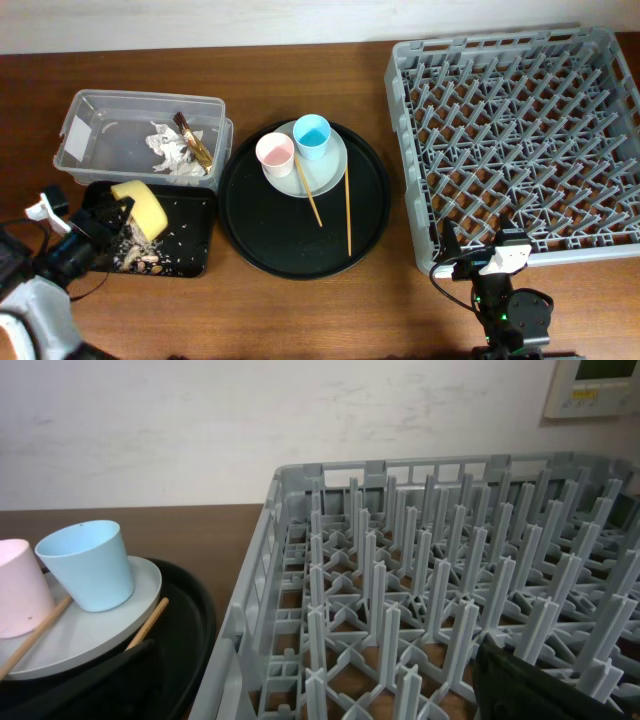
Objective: Sort waste into correct bins and load items into the dishwasher rack
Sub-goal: 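Lift the yellow bowl over the black tray and tip out the shells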
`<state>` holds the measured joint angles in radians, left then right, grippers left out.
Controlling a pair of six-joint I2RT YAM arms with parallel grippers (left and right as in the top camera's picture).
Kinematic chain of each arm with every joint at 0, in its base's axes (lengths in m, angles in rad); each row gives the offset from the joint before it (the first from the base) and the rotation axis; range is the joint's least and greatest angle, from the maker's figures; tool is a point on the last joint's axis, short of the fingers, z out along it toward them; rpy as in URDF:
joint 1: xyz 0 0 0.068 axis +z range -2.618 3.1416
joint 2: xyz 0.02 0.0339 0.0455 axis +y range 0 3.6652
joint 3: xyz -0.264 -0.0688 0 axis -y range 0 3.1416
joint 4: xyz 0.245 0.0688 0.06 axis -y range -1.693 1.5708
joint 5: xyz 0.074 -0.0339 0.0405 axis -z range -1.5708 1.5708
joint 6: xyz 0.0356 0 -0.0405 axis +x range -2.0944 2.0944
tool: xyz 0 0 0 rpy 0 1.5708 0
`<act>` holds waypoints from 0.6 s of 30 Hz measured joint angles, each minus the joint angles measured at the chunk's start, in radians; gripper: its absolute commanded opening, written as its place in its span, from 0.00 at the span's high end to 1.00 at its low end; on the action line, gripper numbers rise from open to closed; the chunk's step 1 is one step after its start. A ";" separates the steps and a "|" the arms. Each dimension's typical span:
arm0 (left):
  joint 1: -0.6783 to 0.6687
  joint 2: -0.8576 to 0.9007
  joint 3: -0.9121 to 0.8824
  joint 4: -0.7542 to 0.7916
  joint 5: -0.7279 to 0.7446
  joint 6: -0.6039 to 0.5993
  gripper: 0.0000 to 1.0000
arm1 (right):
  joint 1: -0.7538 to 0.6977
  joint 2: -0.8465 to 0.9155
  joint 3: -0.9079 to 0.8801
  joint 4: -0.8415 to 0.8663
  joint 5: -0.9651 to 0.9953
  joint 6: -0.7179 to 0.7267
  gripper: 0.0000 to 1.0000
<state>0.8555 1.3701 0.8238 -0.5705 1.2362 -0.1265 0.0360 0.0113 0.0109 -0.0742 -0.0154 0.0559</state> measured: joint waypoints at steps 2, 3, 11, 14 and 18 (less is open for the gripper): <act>0.000 0.064 0.000 0.029 0.053 0.000 1.00 | 0.000 0.000 0.000 0.000 0.000 0.000 0.02; 0.000 0.144 0.000 0.053 0.111 0.000 1.00 | 0.000 0.000 0.000 0.000 0.000 0.000 0.02; 0.000 0.323 -0.003 0.079 0.293 -0.045 1.00 | 0.000 0.000 0.000 0.000 0.000 0.000 0.02; 0.000 0.323 -0.003 0.086 0.303 -0.105 1.00 | 0.000 0.000 0.000 0.000 0.000 0.000 0.01; 0.016 0.323 0.001 0.084 0.306 -0.152 1.00 | 0.000 0.000 0.000 0.000 0.000 0.000 0.02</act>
<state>0.8711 1.6936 0.8246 -0.4866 1.5417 -0.2787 0.0360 0.0113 0.0109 -0.0742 -0.0158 0.0555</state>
